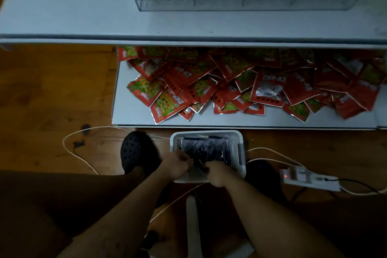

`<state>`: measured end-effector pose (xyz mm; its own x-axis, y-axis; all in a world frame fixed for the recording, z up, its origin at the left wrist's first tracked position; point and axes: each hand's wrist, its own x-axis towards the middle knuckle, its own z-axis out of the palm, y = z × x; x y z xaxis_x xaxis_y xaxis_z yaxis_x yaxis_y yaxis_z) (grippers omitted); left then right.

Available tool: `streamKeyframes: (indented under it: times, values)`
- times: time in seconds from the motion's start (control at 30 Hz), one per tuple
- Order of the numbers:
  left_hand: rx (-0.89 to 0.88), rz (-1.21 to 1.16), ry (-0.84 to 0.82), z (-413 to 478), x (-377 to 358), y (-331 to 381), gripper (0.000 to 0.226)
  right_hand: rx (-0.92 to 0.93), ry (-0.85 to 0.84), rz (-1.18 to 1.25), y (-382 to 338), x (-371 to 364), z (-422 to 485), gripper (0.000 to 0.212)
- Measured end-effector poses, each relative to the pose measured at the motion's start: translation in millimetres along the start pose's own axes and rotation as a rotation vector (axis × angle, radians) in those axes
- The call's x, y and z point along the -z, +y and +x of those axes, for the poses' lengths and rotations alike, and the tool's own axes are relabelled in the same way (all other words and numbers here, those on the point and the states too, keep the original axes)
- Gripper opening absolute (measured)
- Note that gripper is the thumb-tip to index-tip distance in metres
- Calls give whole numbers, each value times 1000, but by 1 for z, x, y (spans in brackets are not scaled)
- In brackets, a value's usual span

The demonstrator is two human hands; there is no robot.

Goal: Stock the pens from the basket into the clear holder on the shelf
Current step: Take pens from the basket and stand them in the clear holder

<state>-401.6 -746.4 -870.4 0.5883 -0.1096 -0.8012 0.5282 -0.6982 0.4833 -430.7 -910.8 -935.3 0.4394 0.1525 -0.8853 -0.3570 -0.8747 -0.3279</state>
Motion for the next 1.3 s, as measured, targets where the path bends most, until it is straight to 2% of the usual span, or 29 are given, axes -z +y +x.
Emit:
streamKeyframes:
  times: [0.1, 0.2, 0.3, 0.43, 0.5, 0.6, 0.73, 0.87, 1.0, 1.1, 1.23, 1.3]
  values:
    - [27, -24, 2, 10, 2, -3, 15, -26, 77, 86, -2, 10, 3, 18]
    - [40, -66, -4, 13, 6, 2, 18, -77, 200, 138, -1, 20, 7, 20]
    - [15, -81, 15, 8, 9, 12, 21, -86, 194, 211, -2, 30, 0, 14]
    - [-45, -113, 25, -10, 15, 33, 21, -103, 141, 295, -3, 51, -30, 26]
    - [-80, -129, 23, -21, 23, 44, 17, -141, 93, 422, -4, 62, -53, 34]
    - [-134, -161, 56, -40, 38, 60, 16, -130, 105, 609, -10, 77, -91, 34]
    - [-252, -155, 114, -77, 60, 90, 22, 105, 157, 761, -31, 98, -138, 23]
    - [-431, -112, 238, -122, 95, 120, 17, 345, 394, 757, -63, 118, -176, 5]
    - [-542, -59, 448, -161, 138, 138, 13, 551, 648, 667, -102, 137, -216, 11]
    - [-576, -65, 512, -184, 171, 149, 12, 726, 781, 672, -137, 158, -247, 16]
    - [-615, -239, 562, -190, 200, 159, 13, 893, 1007, 614, -183, 202, -277, 11]
    - [-610, -289, 641, -180, 210, 165, 15, 923, 1116, 553, -205, 225, -281, 7]
